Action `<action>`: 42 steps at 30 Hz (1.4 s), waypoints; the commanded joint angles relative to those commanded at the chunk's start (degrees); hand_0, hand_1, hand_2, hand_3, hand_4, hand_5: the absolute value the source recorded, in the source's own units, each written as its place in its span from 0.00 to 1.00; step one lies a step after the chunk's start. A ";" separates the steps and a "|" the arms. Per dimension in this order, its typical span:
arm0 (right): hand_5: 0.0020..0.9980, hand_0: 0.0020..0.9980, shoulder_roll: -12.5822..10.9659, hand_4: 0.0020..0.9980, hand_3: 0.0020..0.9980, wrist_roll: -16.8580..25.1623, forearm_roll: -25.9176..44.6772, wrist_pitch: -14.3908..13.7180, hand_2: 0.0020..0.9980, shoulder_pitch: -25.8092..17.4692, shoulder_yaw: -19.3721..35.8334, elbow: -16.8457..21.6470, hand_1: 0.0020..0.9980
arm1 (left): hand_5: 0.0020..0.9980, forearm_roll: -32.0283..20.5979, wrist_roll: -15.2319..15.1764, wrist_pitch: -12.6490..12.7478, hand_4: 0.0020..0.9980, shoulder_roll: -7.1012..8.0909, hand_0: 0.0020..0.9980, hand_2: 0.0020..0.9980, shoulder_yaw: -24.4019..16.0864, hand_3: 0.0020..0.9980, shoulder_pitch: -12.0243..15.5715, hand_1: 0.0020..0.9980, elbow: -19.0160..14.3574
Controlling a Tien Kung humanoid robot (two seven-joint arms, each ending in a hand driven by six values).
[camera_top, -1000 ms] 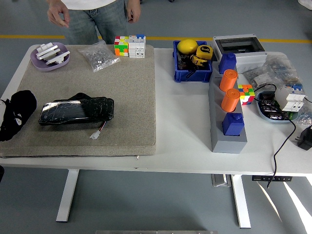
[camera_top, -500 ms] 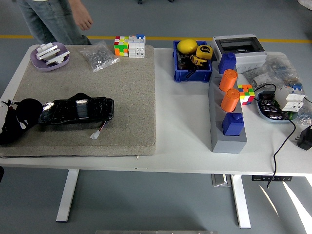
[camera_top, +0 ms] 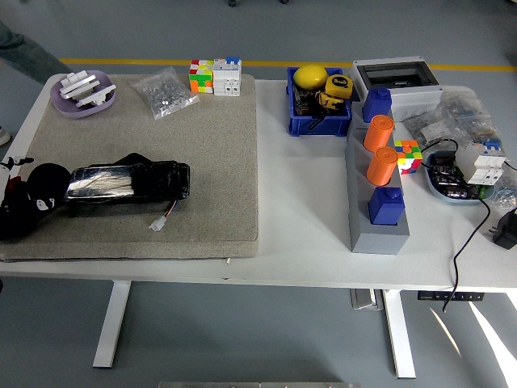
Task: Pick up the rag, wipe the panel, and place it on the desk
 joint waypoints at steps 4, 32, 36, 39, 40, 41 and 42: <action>0.55 0.77 -0.21 1.00 0.60 -0.12 -0.05 -0.04 0.69 0.07 -0.25 0.00 0.63 | 0.40 -2.52 -0.98 0.90 0.93 0.10 0.87 0.83 -1.33 0.80 1.07 0.87 -1.58; 0.55 0.77 -0.30 1.00 0.60 -1.88 2.83 -0.60 0.69 -0.13 -5.21 0.00 0.63 | 0.26 -12.05 -5.00 1.70 0.69 -0.49 0.81 0.79 -5.81 0.61 3.93 0.81 -5.26; 0.55 0.77 -0.31 1.00 0.60 -1.98 3.75 -0.71 0.69 -0.04 -6.02 0.00 0.63 | 0.26 -12.51 -5.01 1.53 0.69 -0.20 0.81 0.79 -6.08 0.61 3.80 0.81 -5.39; 0.54 0.77 -0.22 1.00 0.60 -2.09 4.11 -0.77 0.69 -0.10 -6.25 0.00 0.63 | 0.26 -12.57 -4.76 1.25 0.70 -0.12 0.82 0.79 -6.25 0.61 3.86 0.82 -5.43; 0.54 0.77 -0.21 1.00 0.60 -2.08 4.18 -0.80 0.69 -0.14 -6.25 0.00 0.63 | 0.26 -12.53 -4.65 1.13 0.70 -0.13 0.82 0.79 -6.35 0.61 3.89 0.82 -5.47; 0.54 0.77 -0.20 1.00 0.60 -2.06 4.19 -0.82 0.69 -0.17 -6.21 0.00 0.63 | 0.26 -12.49 -4.51 0.97 0.70 -0.16 0.82 0.79 -6.51 0.61 3.93 0.82 -5.51; 0.54 0.77 -0.19 1.00 0.60 -2.06 4.18 -0.83 0.69 -0.19 -6.19 0.00 0.63 | 0.26 -12.47 -4.39 0.84 0.70 -0.18 0.82 0.79 -6.61 0.61 3.94 0.82 -5.52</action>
